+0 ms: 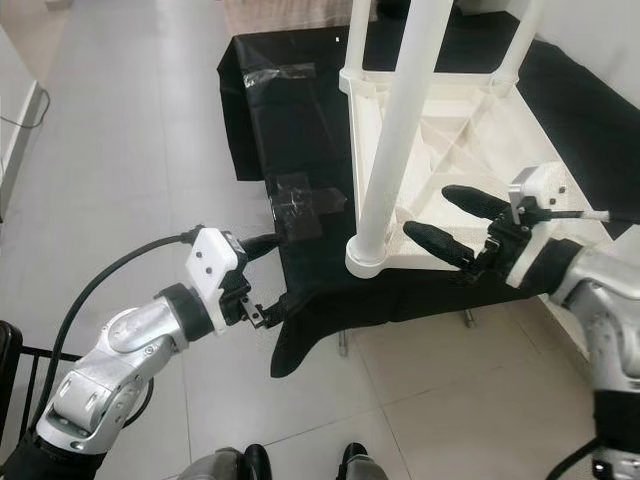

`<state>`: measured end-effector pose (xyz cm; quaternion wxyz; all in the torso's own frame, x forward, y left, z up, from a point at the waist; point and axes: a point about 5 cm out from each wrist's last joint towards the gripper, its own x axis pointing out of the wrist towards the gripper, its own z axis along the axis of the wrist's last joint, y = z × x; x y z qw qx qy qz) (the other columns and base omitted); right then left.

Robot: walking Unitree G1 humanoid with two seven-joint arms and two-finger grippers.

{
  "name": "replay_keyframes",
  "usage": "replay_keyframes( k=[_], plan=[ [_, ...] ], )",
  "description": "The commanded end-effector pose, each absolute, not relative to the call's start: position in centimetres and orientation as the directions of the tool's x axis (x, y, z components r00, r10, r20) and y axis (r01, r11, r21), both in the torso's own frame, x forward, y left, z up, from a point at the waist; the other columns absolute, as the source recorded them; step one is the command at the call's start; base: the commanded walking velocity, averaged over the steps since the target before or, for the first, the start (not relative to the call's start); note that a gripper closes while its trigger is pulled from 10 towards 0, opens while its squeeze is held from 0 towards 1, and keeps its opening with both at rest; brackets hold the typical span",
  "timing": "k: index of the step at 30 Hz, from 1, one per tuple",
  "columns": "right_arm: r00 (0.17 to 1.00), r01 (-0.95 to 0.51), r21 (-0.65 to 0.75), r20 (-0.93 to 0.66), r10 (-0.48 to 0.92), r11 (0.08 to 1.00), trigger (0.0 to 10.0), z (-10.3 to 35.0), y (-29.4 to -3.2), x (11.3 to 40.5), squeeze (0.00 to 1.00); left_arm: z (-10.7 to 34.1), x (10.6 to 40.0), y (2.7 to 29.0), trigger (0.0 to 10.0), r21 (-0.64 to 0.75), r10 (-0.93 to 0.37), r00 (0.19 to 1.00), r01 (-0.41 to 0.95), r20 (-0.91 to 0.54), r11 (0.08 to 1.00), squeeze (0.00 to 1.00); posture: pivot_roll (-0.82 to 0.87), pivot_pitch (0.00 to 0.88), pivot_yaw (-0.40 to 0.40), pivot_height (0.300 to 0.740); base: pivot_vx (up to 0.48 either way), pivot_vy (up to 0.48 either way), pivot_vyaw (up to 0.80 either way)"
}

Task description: Building children table

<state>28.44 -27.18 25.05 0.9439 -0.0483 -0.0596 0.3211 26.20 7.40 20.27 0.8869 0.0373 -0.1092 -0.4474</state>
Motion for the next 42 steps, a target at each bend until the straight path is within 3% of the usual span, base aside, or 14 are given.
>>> replay_keyframes(
  k=[1,7,12,17,20,22,29,35,39,42],
  plan=[
    [0.798,-0.586,-0.093,0.106,0.594,0.805,10.0,24.5,-25.8,28.6,0.00,20.0,25.6,7.6,10.0,0.130,-0.796,0.583,0.787,0.161,0.603,0.00,0.03,0.211,0.015,0.740,0.000,-0.465,0.00],
    [0.791,-0.597,-0.030,0.145,0.595,0.802,10.0,23.9,-24.0,28.8,0.00,19.5,25.3,8.0,10.0,0.109,-0.785,0.600,0.779,0.155,0.617,0.00,0.04,0.203,0.016,0.740,0.000,-0.465,0.00],
    [0.709,-0.696,0.025,0.184,0.681,0.718,10.0,23.4,-21.1,28.0,0.00,18.6,24.4,8.3,10.0,0.064,-0.765,0.629,0.765,0.139,0.641,0.00,0.04,0.198,0.015,0.740,0.000,-0.464,0.00],
    [0.701,-0.706,0.022,0.161,0.695,0.707,10.0,22.8,-19.7,27.9,0.00,17.6,23.9,8.3,10.0,0.023,-0.726,0.678,0.729,0.111,0.684,0.00,0.04,0.191,0.014,0.740,0.000,-0.093,0.00],
    [0.705,-0.703,0.003,0.132,0.697,0.711,10.0,22.5,-19.3,27.9,0.00,17.3,23.7,8.4,10.0,0.014,-0.719,0.688,0.722,0.099,0.692,0.00,0.04,0.190,0.014,0.740,0.000,0.000,0.00],
    [0.746,-0.661,-0.112,0.004,0.666,0.742,10.0,21.0,-18.4,28.6,0.00,16.5,23.0,8.7,10.0,0.021,-0.703,0.709,0.703,0.060,0.711,0.00,0.04,0.191,0.013,0.740,0.000,0.000,0.00],
    [0.772,-0.635,-0.235,-0.150,0.618,0.736,10.0,19.4,-17.8,29.6,0.00,15.2,22.3,9.3,10.0,0.031,-0.654,0.756,0.654,0.006,0.756,0.00,0.05,0.191,0.011,0.740,0.000,0.000,0.00],
    [0.805,-0.592,-0.377,-0.319,0.501,0.712,10.0,19.0,-18.8,32.6,0.00,14.1,22.1,11.0,10.0,0.126,-0.444,0.895,0.444,-0.029,0.887,0.00,0.06,0.191,0.001,0.740,0.000,0.000,0.00],
    [0.825,-0.563,-0.425,-0.336,0.455,0.709,10.0,19.8,-19.8,33.9,0.00,13.9,21.9,11.2,10.0,0.149,-0.405,0.914,0.404,-0.031,0.902,0.00,0.07,0.192,-0.005,0.740,0.000,0.000,0.00],
    [0.789,-0.613,-0.407,-0.364,0.495,0.678,10.0,20.6,-20.5,34.3,0.00,13.7,21.6,11.2,10.0,0.210,-0.392,0.919,0.391,-0.039,0.896,0.00,0.08,0.193,-0.013,0.740,0.000,0.000,0.00]
  ],
)
